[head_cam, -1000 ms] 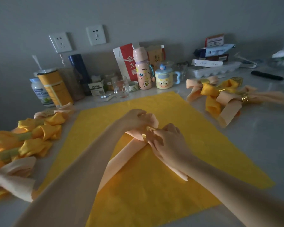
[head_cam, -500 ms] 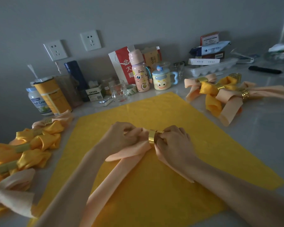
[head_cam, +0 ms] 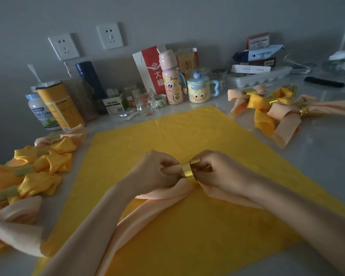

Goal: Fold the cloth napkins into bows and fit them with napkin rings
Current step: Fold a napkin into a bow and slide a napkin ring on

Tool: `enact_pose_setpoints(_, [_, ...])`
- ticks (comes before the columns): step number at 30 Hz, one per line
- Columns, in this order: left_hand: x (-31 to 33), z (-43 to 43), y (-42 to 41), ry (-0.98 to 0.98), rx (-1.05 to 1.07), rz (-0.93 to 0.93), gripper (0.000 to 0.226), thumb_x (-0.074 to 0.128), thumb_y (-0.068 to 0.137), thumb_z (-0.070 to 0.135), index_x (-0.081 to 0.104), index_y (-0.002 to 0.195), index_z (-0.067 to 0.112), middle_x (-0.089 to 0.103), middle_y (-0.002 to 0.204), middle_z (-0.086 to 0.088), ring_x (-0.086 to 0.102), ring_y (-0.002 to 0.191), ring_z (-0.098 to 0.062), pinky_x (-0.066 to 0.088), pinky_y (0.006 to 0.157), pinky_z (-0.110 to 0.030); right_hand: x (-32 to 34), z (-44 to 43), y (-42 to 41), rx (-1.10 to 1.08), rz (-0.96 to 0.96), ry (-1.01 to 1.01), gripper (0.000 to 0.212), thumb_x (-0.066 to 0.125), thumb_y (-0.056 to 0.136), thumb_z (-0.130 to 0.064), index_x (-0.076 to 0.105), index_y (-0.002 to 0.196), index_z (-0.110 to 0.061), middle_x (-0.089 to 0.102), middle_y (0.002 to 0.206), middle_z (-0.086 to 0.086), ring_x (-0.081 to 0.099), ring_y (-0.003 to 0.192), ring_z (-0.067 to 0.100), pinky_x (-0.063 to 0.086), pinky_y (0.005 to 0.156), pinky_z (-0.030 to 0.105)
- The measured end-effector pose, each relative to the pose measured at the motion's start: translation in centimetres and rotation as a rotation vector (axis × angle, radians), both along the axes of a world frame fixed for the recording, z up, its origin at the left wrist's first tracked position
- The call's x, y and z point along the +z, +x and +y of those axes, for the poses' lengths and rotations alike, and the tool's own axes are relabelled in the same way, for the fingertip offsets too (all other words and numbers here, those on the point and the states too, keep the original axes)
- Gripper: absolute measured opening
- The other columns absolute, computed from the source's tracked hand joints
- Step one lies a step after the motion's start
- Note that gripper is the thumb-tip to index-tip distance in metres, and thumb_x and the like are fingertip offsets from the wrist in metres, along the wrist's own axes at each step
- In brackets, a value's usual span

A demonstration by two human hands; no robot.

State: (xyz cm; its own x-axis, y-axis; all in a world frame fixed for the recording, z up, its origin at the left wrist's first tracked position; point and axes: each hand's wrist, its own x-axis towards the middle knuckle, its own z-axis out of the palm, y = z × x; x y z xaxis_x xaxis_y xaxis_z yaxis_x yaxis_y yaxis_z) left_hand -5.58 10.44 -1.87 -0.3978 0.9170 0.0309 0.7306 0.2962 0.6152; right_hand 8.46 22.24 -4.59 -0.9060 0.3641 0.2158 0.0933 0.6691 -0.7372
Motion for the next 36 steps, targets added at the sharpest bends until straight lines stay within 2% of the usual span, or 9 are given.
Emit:
enact_pose_setpoints(3, [-0.5,0.0,0.4,0.000,0.023,0.048,0.023,0.065,0.074,0.011,0.065,0.068,0.034,0.067,0.078,0.015,0.060,0.079,-0.004,0.047,0.071,-0.020,0.0,0.0,-0.1,0.007,-0.033,0.004,0.025,0.056,0.091,-0.018,0.063,0.073,-0.001,0.059,0.088,0.020,0.057,0.083,0.028,0.044,0.072,0.039])
enact_pose_setpoints(6, [0.1,0.0,1.0,0.013,-0.008,0.129,0.017,0.062,0.080,0.010,0.065,0.088,0.025,0.061,0.095,0.012,0.058,0.093,-0.010,0.045,0.079,-0.020,-0.4,-0.5,-0.4,-0.061,0.028,0.033,0.020,0.059,0.088,-0.016,0.071,0.083,-0.002,0.059,0.099,0.000,0.054,0.079,0.002,0.041,0.072,0.016])
enact_pose_setpoints(9, [1.5,-0.1,1.6,-0.044,-0.155,0.017,0.038,0.060,0.087,0.014,0.054,0.121,0.030,0.053,0.111,0.018,0.050,0.105,0.005,0.039,0.089,-0.012,-0.7,-0.7,-0.5,-0.179,0.078,-0.006,0.019,0.060,0.086,-0.019,0.071,0.077,-0.006,0.054,0.106,-0.010,0.054,0.078,0.000,0.040,0.066,0.008])
enact_pose_setpoints(14, [1.2,0.2,2.8,0.041,-0.144,0.145,0.046,0.070,0.080,0.032,0.055,0.123,0.034,0.060,0.114,0.020,0.055,0.105,0.005,0.043,0.094,-0.022,-0.3,-0.3,0.2,-0.178,0.151,-0.027,0.016,0.060,0.089,-0.019,0.072,0.079,-0.013,0.049,0.112,-0.005,0.049,0.094,-0.004,0.033,0.077,0.001])
enact_pose_setpoints(18, [0.6,0.5,3.3,0.129,-0.148,0.164,0.034,0.072,0.078,0.023,0.054,0.107,0.025,0.068,0.096,0.011,0.063,0.092,-0.004,0.047,0.083,-0.017,-0.3,-0.5,0.5,-0.180,0.186,-0.002,0.018,0.059,0.089,-0.018,0.073,0.077,-0.014,0.051,0.112,-0.003,0.048,0.108,0.003,0.036,0.084,0.013])
enact_pose_setpoints(23, [1.3,0.6,3.6,0.205,-0.130,0.435,0.034,0.071,0.076,0.018,0.056,0.106,0.016,0.066,0.091,0.008,0.056,0.091,-0.011,0.020,0.082,0.002,-0.3,-1.2,0.8,-0.347,0.300,0.372,0.032,0.050,0.082,-0.032,0.073,0.074,-0.011,0.058,0.108,-0.001,0.052,0.100,0.017,0.042,0.087,0.038])
enact_pose_setpoints(27, [1.6,0.6,3.3,0.245,-0.112,0.564,0.041,0.075,0.076,0.028,0.057,0.112,0.023,0.062,0.099,0.015,0.050,0.095,-0.005,0.011,0.087,0.002,0.9,-1.0,1.2,-0.345,0.287,-0.042,0.018,0.064,0.087,-0.023,0.075,0.080,-0.011,0.060,0.103,-0.006,0.054,0.089,-0.001,0.038,0.074,0.006])
enact_pose_setpoints(30, [1.4,0.6,2.7,0.209,-0.086,0.575,0.044,0.074,0.076,0.028,0.054,0.115,0.026,0.060,0.107,0.015,0.047,0.107,-0.006,0.022,0.108,-0.030,1.2,-0.1,1.3,-0.378,0.220,-0.340,0.017,0.064,0.086,-0.024,0.075,0.081,-0.011,0.063,0.096,-0.013,0.057,0.077,-0.008,0.040,0.059,0.003])
enact_pose_setpoints(36, [1.0,0.7,1.4,0.243,-0.084,0.613,0.042,0.074,0.077,0.023,0.053,0.113,0.019,0.061,0.108,0.009,0.053,0.103,-0.014,0.020,0.084,-0.016,1.6,0.9,1.5,-0.362,0.095,-0.661,0.030,0.047,0.090,-0.025,0.074,0.094,-0.013,0.072,0.093,0.008,0.064,0.082,0.018,0.050,0.077,0.038])
